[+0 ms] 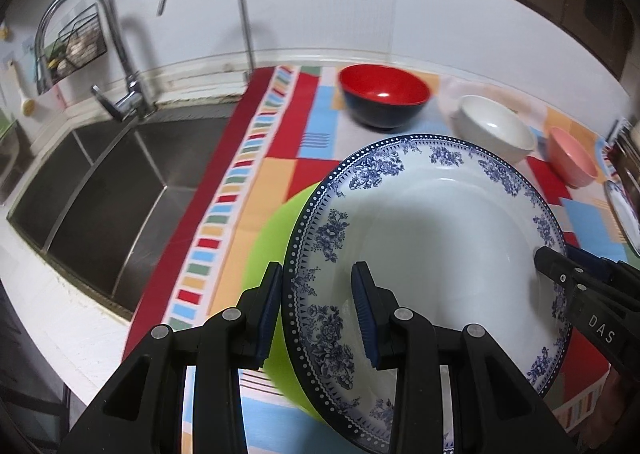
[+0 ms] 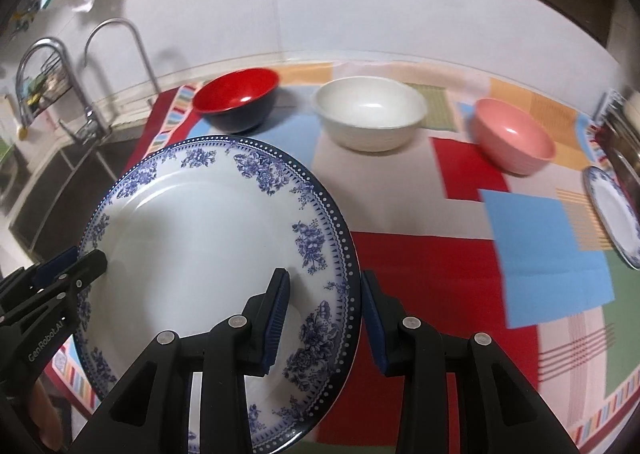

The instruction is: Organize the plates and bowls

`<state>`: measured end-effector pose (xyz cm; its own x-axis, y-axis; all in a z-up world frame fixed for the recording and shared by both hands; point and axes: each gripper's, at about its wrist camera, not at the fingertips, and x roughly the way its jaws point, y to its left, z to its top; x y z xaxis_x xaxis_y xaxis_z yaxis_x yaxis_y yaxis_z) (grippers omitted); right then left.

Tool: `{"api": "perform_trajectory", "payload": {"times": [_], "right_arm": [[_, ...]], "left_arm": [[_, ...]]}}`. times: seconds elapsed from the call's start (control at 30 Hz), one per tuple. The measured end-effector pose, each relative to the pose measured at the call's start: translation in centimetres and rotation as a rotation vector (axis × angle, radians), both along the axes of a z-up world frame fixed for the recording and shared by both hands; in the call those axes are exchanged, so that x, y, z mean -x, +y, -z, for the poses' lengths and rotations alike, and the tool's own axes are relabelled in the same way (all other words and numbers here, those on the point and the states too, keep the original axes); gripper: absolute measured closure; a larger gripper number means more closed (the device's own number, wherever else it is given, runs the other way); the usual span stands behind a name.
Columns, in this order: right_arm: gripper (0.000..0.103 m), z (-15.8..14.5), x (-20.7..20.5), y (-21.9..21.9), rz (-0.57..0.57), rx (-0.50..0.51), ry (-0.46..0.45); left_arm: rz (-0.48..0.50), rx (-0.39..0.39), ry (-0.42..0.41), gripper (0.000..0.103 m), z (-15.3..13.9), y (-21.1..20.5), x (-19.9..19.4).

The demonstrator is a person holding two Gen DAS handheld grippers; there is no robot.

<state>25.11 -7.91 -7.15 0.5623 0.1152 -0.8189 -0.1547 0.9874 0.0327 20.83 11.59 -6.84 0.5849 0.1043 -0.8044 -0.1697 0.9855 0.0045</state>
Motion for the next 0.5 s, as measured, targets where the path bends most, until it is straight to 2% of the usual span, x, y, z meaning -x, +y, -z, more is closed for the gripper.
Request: {"api": "perform_trajectory", "payload": {"times": [0.27,0.5], "right_arm": [[0.066,1.7,-1.5,3.4,-0.038,0.003,0.032],[0.066,2.7,-2.2,4.4,-0.044,0.018,0.056]], "left_arm": [[-0.029,-0.003,0.042,0.068,1.7,2.5,-0.5],[-0.027,0.001,0.076,0.068,2.9,3.2,-1.3]]}}
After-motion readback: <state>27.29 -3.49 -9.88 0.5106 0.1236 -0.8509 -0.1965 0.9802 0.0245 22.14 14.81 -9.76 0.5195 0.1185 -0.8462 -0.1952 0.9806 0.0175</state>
